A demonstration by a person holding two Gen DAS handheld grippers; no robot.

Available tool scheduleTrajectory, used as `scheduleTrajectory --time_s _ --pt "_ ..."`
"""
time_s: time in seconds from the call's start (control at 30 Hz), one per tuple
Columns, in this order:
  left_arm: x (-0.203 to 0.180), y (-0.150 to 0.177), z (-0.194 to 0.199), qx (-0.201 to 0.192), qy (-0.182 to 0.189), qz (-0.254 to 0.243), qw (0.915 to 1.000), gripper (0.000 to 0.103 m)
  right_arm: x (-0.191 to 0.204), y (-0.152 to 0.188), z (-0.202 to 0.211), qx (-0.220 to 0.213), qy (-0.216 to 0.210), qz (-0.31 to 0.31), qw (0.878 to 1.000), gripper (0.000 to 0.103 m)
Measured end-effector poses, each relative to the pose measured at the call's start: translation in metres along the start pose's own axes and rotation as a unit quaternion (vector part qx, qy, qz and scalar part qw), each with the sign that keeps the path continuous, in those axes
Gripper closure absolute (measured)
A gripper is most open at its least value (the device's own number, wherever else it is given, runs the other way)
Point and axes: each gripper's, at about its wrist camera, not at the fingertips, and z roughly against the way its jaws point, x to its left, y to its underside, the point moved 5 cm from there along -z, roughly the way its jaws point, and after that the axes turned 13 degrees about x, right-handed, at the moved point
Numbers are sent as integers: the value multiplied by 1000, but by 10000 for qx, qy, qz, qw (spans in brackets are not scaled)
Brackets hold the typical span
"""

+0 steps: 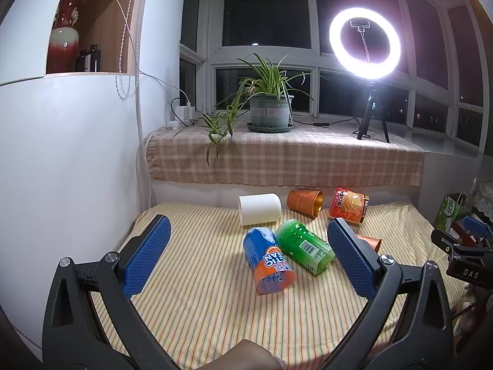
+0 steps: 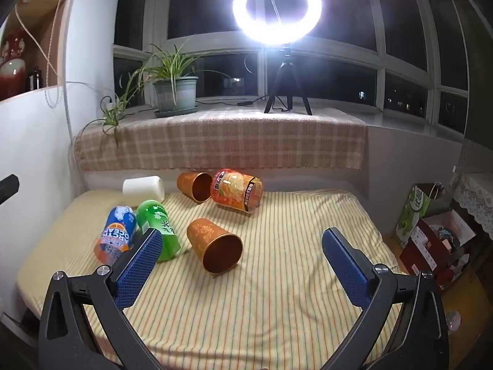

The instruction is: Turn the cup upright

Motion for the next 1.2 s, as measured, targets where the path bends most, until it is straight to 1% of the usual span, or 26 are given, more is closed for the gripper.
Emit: scheduleTrajectory --time_s 0.27,1.2 --pt "-1 0 -1 -44 -66 34 10000 0 0 0 -1 8 -16 6 10000 1" --pt "-1 -1 -1 -29 -55 37 10000 0 0 0 -1 7 1 27 10000 1"
